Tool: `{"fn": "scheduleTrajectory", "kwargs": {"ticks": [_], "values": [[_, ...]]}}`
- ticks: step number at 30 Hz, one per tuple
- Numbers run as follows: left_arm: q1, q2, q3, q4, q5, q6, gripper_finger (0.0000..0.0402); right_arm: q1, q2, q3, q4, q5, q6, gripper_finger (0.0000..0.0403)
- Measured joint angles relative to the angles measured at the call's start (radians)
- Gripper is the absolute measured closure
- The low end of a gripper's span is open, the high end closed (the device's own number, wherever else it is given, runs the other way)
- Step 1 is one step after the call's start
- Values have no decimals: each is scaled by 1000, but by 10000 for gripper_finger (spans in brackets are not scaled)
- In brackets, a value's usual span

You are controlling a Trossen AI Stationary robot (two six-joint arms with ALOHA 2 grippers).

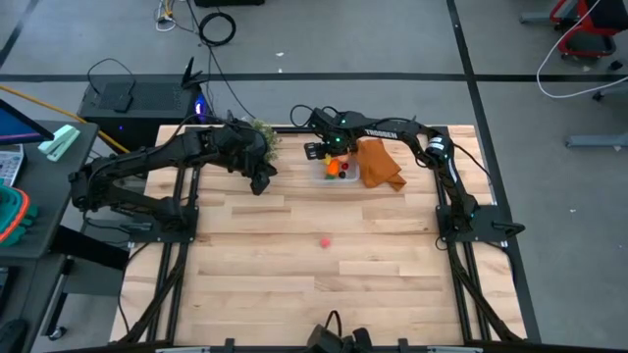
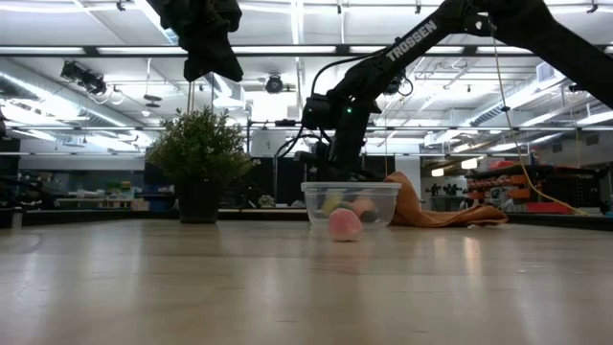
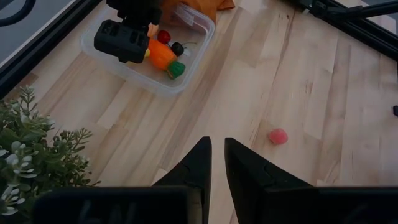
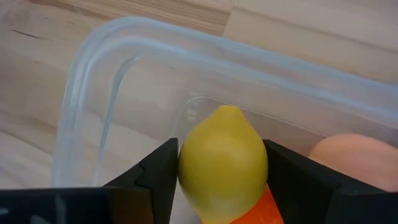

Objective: Pick and placing Produce into tupperware
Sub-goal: Put the lemon into the transparent bin, then put the small peach into the transparent bin

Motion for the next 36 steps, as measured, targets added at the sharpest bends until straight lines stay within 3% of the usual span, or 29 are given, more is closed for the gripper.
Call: {"fn": "scheduleTrajectory", "kwargs": {"ticks": [20, 28, 36], "values": [[0, 0, 0, 0, 0, 0, 349, 3, -11, 1, 20, 2, -15, 166], [0, 0, 0, 0, 0, 1, 349, -5, -95, 3, -2, 13, -34, 173], [0, 0, 0, 0, 0, 0, 349, 16, -271, 3, -128, -15, -152, 182]]}}
